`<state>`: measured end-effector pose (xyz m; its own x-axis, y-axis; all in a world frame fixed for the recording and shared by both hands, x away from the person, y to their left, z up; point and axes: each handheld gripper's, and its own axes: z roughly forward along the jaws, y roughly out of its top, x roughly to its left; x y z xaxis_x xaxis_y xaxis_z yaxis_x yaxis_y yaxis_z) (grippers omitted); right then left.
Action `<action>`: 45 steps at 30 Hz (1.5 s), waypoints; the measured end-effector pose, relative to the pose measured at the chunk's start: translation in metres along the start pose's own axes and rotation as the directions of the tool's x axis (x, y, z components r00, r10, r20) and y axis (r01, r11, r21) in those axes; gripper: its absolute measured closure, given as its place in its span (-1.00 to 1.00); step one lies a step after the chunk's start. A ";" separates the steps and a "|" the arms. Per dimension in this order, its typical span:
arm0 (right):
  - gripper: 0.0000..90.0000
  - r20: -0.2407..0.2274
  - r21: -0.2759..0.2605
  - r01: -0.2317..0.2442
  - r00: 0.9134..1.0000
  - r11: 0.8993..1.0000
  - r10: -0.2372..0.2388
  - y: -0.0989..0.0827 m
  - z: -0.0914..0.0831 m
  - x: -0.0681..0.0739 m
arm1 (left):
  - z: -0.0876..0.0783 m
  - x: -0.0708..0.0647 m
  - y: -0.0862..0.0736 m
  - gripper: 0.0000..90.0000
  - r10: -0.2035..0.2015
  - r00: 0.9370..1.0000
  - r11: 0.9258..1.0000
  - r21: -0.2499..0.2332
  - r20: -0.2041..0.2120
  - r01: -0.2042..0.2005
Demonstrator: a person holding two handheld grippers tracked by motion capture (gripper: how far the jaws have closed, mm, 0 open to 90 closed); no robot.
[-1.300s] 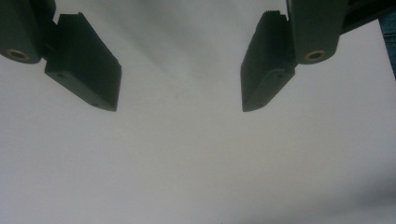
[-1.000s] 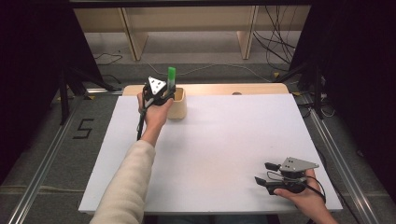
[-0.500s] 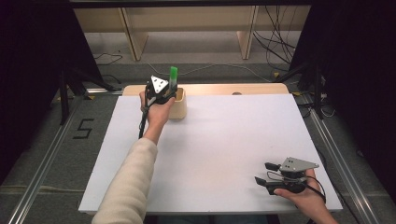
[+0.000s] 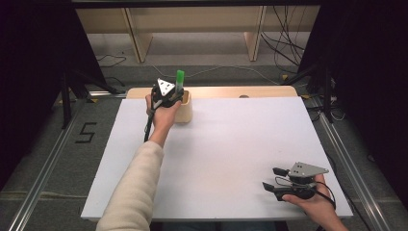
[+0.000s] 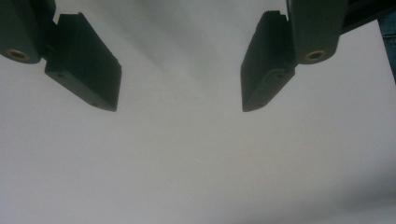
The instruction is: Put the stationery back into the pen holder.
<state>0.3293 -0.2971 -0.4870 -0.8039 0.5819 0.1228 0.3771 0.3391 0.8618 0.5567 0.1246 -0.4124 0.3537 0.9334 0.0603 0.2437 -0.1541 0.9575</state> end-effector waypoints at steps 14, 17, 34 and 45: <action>-0.34 -0.002 0.001 0.001 1.000 1.000 -0.001 0.000 0.000 0.000 | -0.019 -0.002 0.008 -0.61 -0.033 0.999 0.996 0.083 -0.013 0.034; -0.34 0.001 0.005 0.000 1.000 1.000 0.000 0.000 0.000 0.001 | -0.026 -0.003 0.011 -0.61 -0.012 1.000 0.994 0.112 -0.013 0.014; -0.34 0.004 0.004 0.001 1.000 1.000 -0.001 0.000 0.000 0.001 | -0.059 -0.007 0.011 -0.62 0.033 0.999 0.976 0.215 0.030 -0.039; -0.34 0.007 0.004 -0.002 1.000 1.000 0.002 0.001 0.001 0.002 | -0.083 -0.013 0.010 -0.60 0.068 0.996 0.967 0.241 0.063 -0.081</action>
<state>0.3287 -0.2955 -0.4867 -0.8000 0.5875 0.1217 0.3809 0.3408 0.8595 0.4793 0.1379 -0.3799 0.4258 0.8984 0.1075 0.4241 -0.3031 0.8534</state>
